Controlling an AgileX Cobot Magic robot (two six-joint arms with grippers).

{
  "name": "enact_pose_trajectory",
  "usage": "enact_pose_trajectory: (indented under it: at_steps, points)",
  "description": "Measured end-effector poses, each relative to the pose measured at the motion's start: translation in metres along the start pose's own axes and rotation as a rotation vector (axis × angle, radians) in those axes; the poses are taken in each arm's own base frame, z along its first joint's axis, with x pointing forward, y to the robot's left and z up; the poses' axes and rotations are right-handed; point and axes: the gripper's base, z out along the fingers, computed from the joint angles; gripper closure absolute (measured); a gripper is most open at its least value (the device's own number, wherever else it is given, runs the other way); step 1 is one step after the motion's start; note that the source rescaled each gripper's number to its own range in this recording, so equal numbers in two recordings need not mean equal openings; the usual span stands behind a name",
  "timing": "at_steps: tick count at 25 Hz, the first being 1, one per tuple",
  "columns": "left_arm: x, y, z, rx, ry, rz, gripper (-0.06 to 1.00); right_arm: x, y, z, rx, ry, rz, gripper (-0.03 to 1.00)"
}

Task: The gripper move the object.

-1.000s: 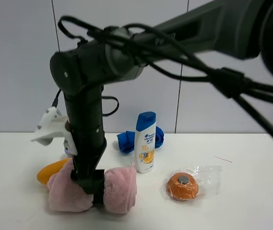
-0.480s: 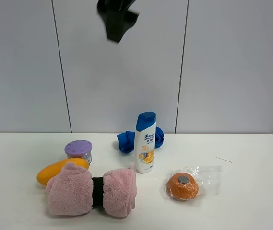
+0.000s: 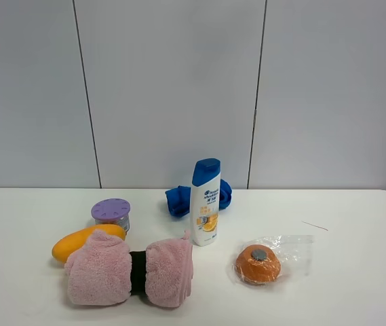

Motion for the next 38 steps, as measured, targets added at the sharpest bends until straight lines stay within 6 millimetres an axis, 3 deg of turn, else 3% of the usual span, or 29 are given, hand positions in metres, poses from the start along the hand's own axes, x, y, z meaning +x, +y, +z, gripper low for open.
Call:
enact_pose_trajectory:
  at_steps: [6,13,18,23,27,31,38]
  points:
    - [0.000,0.000,0.000,0.000,0.000,0.000,-0.06,0.032,-0.046,0.016,-0.011,0.063,0.197,0.30]
    - [0.000,0.000,0.000,0.000,0.000,0.000,-0.06,0.044,-0.072,0.024,-0.048,-0.022,0.360,0.30]
    - [0.000,0.000,0.000,0.000,0.000,0.000,-0.06,0.061,-0.064,0.038,-0.048,-0.130,0.397,0.30]
    - [0.000,0.000,0.000,0.000,0.000,0.000,-0.06,0.113,-0.026,0.039,-0.070,-0.093,0.405,0.30]
    - [0.000,0.000,0.000,0.000,0.000,0.000,-0.06,0.159,-0.011,0.010,-0.041,-0.036,0.459,0.30]
    - [0.000,0.000,0.000,0.000,0.000,0.000,-0.06,0.205,-0.001,-0.032,0.022,0.038,0.585,0.29]
    - [0.000,0.000,0.000,0.000,0.000,0.000,-0.06,0.254,0.039,-0.104,0.143,0.018,0.785,0.25]
